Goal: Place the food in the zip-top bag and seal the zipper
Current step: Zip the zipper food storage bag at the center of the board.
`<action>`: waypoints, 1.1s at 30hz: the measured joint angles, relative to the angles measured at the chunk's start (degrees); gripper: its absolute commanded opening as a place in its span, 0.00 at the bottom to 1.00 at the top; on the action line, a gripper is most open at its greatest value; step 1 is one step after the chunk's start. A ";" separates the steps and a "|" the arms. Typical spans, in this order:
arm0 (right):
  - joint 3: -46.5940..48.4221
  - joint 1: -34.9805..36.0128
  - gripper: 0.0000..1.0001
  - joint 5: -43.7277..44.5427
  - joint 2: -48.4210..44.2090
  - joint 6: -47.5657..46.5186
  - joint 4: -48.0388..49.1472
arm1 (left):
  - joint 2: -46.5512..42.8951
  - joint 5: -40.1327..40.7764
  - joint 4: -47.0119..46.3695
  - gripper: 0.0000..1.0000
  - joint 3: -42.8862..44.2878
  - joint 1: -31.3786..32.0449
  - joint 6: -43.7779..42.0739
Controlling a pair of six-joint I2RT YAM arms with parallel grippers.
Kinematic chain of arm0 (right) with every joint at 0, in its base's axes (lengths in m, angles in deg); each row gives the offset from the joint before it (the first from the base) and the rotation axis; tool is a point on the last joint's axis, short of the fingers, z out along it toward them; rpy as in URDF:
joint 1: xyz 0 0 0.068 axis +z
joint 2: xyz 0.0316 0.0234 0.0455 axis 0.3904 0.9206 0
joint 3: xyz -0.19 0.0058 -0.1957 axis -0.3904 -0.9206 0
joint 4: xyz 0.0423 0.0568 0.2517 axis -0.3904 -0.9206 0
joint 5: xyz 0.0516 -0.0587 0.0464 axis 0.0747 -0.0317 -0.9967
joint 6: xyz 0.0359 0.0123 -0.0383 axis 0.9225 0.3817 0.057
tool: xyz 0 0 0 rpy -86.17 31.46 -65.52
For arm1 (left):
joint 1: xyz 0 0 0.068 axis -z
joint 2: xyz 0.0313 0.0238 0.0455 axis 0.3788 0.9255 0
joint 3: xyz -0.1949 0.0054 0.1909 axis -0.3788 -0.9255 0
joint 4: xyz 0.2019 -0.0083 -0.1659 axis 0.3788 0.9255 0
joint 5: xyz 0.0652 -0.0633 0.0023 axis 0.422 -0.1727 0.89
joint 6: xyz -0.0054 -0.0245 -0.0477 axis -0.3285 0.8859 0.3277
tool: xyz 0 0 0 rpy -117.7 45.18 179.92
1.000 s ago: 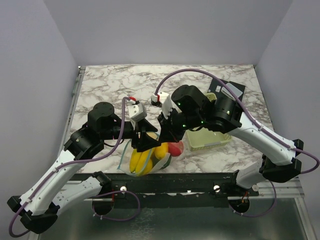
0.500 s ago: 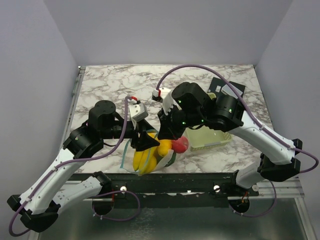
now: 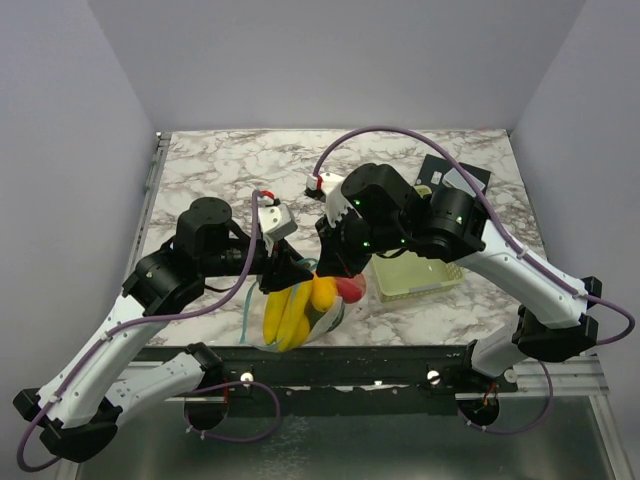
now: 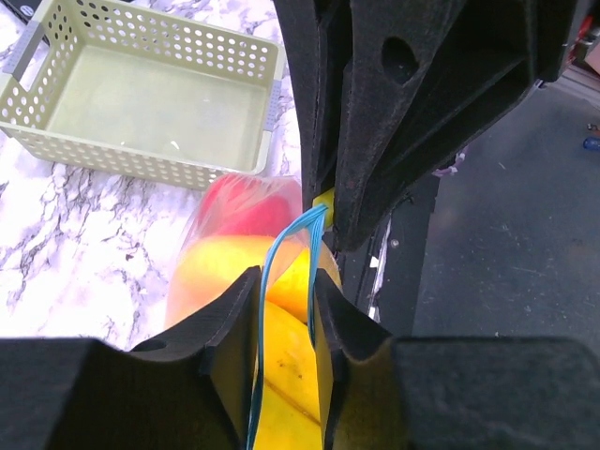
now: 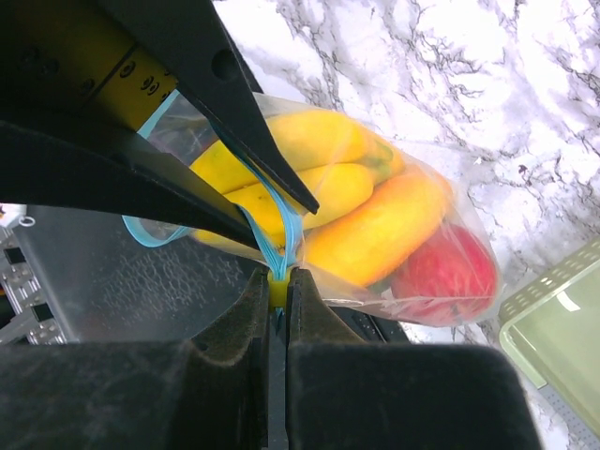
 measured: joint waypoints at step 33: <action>-2.71 0.07 0.01 2.45 -0.46 5.27 3.50 | 0.70 -1.57 -0.66 0.00 -1.97 0.00 0.39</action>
